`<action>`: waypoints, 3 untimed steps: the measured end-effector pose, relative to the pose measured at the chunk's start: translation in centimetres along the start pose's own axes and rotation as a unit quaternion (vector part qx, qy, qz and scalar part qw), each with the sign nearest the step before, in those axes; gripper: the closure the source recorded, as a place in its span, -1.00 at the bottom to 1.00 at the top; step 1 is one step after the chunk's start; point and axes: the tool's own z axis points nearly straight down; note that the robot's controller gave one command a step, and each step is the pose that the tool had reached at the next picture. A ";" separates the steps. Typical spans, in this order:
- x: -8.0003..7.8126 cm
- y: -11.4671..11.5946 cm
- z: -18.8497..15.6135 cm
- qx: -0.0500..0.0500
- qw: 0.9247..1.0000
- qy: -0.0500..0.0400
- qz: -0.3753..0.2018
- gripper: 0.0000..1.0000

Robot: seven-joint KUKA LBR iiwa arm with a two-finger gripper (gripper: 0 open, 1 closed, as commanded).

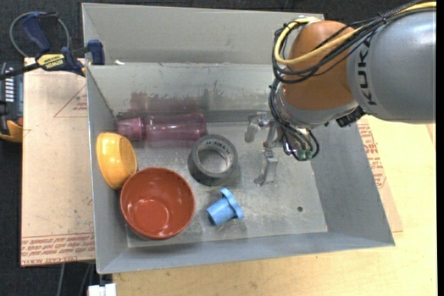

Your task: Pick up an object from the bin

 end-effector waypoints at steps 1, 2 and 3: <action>1.8 8.5 8.9 -0.001 0.995 0.003 0.096 -1.00; 1.4 8.1 5.3 0.000 1.000 -0.005 0.016 -1.00; 2.6 13.4 5.7 0.000 0.994 0.002 0.108 -1.00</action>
Offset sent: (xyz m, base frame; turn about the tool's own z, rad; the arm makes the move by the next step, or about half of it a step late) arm -0.0148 0.0805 -0.0530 0.0306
